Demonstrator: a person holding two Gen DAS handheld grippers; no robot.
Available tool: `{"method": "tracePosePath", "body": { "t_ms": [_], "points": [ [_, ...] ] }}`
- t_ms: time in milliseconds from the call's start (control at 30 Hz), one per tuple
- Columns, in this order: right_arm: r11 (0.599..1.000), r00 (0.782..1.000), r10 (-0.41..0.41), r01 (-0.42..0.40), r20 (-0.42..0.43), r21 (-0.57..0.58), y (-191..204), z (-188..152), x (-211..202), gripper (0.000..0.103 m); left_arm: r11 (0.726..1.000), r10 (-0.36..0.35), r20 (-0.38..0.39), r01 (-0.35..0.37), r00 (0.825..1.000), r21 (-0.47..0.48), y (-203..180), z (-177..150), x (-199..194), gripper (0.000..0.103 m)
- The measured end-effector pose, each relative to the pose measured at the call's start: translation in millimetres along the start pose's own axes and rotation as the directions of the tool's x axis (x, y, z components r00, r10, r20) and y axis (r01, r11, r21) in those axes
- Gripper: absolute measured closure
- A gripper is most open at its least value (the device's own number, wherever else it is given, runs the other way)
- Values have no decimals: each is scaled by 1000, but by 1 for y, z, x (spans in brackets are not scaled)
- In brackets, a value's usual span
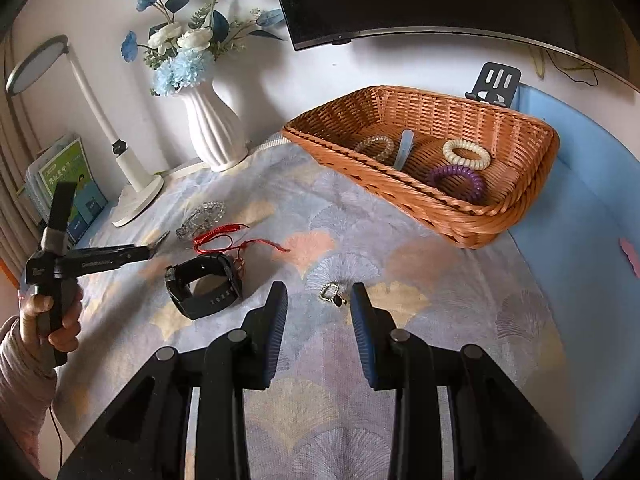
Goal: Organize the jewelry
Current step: 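Grasp the silver keys with the left tool while the right tool grasps the small silver charm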
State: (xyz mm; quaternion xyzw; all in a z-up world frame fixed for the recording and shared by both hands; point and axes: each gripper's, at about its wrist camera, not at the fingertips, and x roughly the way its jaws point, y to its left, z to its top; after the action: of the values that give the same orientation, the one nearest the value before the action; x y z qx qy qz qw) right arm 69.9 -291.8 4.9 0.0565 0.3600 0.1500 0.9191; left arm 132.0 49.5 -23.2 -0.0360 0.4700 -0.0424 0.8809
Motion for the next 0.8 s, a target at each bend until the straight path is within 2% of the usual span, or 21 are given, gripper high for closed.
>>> {"method": "tracePosePath", "body": {
  "t_ms": [167,267,333,400,533,600,800],
  "points": [
    [1000,1000,-5,5,16,-1,0,-1,-4,68,995,-100,-2,100,995,15,-5,3,-2,60],
    [1000,1000,-6,6,7,-20,2,-1,-7,68,997,-61,-10,61,998,40,-16,10,7,60],
    [997,999,-37,36,-11,-64,3,-2,-9,68,999,-19,-13,19,1000,50,-16,10,11,60],
    [991,997,-70,66,-28,-120,3,-2,-12,68,998,-17,-17,18,1000,54,-14,9,15,60],
    [980,993,-76,58,-86,-191,-1,0,-8,65,998,-17,1,17,1000,54,-13,8,14,61],
    [975,989,-86,58,-122,-216,-3,0,0,65,999,-5,11,5,1000,54,-13,8,15,68],
    [965,981,-91,45,-169,-258,3,4,22,65,998,10,31,-12,999,59,-14,8,17,76]
  ]
}}
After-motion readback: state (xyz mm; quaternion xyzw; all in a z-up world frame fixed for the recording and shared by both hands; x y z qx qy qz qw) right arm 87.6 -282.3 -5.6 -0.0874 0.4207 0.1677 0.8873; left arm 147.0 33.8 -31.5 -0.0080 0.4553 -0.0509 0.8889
